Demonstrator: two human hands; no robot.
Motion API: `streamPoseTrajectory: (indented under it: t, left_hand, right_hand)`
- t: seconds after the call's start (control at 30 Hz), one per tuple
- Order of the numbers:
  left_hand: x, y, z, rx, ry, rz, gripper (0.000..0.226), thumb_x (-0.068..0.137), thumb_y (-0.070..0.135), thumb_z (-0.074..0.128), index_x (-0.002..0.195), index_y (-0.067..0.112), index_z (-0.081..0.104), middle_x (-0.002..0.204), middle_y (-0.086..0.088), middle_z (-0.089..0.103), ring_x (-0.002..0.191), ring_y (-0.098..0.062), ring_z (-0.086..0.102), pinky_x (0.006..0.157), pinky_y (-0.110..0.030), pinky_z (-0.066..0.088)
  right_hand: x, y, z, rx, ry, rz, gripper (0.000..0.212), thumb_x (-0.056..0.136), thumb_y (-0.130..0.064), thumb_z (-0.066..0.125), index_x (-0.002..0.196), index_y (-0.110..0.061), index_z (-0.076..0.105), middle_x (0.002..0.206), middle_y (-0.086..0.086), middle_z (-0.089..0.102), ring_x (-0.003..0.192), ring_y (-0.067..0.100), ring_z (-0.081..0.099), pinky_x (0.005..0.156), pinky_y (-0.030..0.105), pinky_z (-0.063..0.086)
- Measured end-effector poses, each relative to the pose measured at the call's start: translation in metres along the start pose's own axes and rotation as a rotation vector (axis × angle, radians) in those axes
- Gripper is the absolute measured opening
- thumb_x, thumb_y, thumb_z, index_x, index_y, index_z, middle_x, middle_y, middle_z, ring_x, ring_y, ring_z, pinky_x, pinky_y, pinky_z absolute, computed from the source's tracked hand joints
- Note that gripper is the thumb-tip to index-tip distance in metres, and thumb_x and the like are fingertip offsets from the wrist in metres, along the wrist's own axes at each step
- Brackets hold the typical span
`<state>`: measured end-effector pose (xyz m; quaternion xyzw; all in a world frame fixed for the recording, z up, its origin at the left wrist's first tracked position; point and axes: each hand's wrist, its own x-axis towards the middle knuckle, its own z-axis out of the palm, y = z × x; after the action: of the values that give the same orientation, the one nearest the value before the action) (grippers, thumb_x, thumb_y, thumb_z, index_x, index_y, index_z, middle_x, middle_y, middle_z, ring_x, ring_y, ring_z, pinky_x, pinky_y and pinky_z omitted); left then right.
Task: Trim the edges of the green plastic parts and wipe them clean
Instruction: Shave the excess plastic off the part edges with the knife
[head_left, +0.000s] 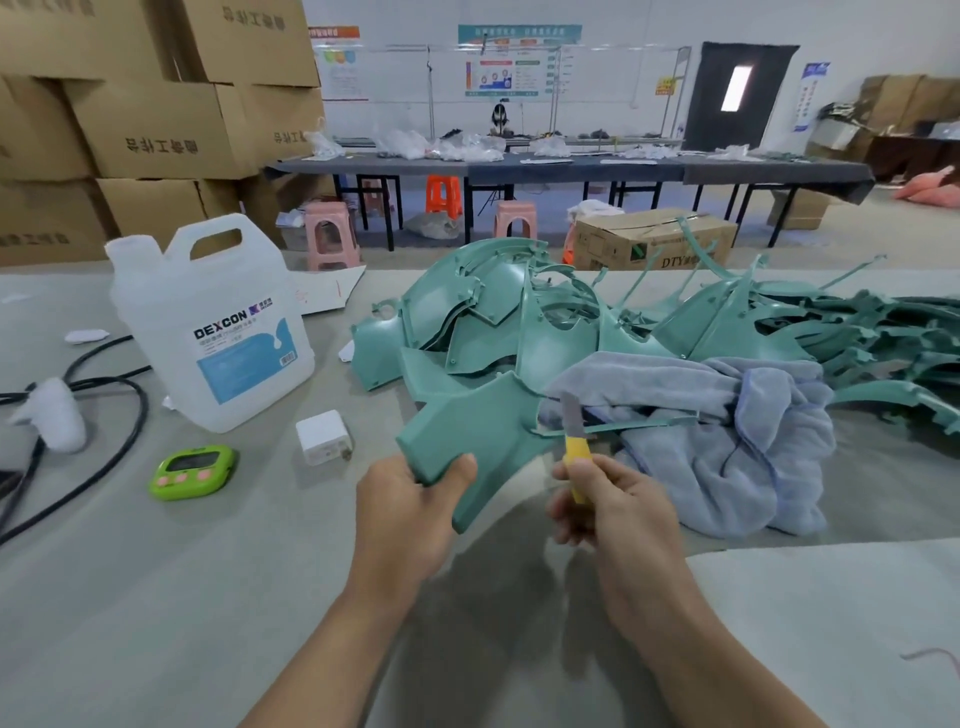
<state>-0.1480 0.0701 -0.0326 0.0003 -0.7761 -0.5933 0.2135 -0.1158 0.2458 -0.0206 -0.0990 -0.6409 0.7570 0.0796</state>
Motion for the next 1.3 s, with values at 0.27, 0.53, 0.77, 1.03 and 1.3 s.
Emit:
streamPoseTrajectory:
  t: [0.27, 0.53, 0.77, 1.03, 1.3]
  left_hand:
    - [-0.011, 0.0, 0.01, 0.195, 0.017, 0.068, 0.04, 0.077, 0.045, 0.075, 0.063, 0.009, 0.067, 0.053, 0.007, 0.064, 0.052, -0.011, 0.06, 0.048, -0.027, 0.044]
    - [-0.013, 0.005, 0.013, 0.28, 0.035, 0.122, 0.035, 0.082, 0.035, 0.079, 0.064, 0.007, 0.069, 0.053, 0.0, 0.065, 0.052, -0.016, 0.062, 0.054, -0.028, 0.049]
    - [-0.009, 0.004, 0.006, 0.304, 0.079, 0.137, 0.038, 0.082, 0.032, 0.079, 0.06, 0.003, 0.068, 0.052, -0.004, 0.063, 0.052, -0.023, 0.06, 0.052, -0.033, 0.043]
    - [-0.01, 0.0, 0.004, 0.25, 0.06, 0.105, 0.039, 0.082, 0.035, 0.08, 0.06, 0.007, 0.064, 0.051, 0.001, 0.061, 0.05, -0.019, 0.057, 0.05, -0.037, 0.046]
    - [-0.009, 0.001, 0.005, 0.239, 0.027, 0.087, 0.041, 0.081, 0.034, 0.08, 0.059, 0.005, 0.062, 0.05, -0.001, 0.059, 0.052, -0.021, 0.056, 0.049, -0.03, 0.04]
  right_hand:
    - [-0.009, -0.006, 0.013, 0.19, -0.124, 0.292, 0.022, 0.102, -0.008, 0.05, 0.083, -0.001, 0.06, 0.058, 0.015, 0.062, 0.042, 0.022, 0.052, 0.044, 0.027, 0.041]
    - [-0.01, -0.001, 0.017, 0.257, -0.074, 0.164, 0.025, 0.103, -0.01, 0.051, 0.083, -0.002, 0.063, 0.062, 0.016, 0.065, 0.046, 0.02, 0.057, 0.047, 0.026, 0.049]
    - [-0.005, -0.001, 0.02, 0.101, -0.101, 0.333, 0.028, 0.102, -0.008, 0.052, 0.077, 0.0, 0.061, 0.053, 0.014, 0.055, 0.041, 0.019, 0.045, 0.037, 0.024, 0.037]
    - [0.0, 0.001, 0.012, -0.151, -0.044, -0.16, 0.033, 0.098, -0.012, 0.055, 0.065, -0.011, 0.063, 0.051, 0.012, 0.055, 0.044, 0.017, 0.043, 0.042, 0.025, 0.036]
    - [0.005, 0.009, 0.006, -0.441, 0.071, -0.212, 0.026, 0.089, -0.015, 0.058, 0.064, -0.01, 0.054, 0.047, 0.001, 0.047, 0.046, 0.014, 0.036, 0.05, 0.032, 0.031]
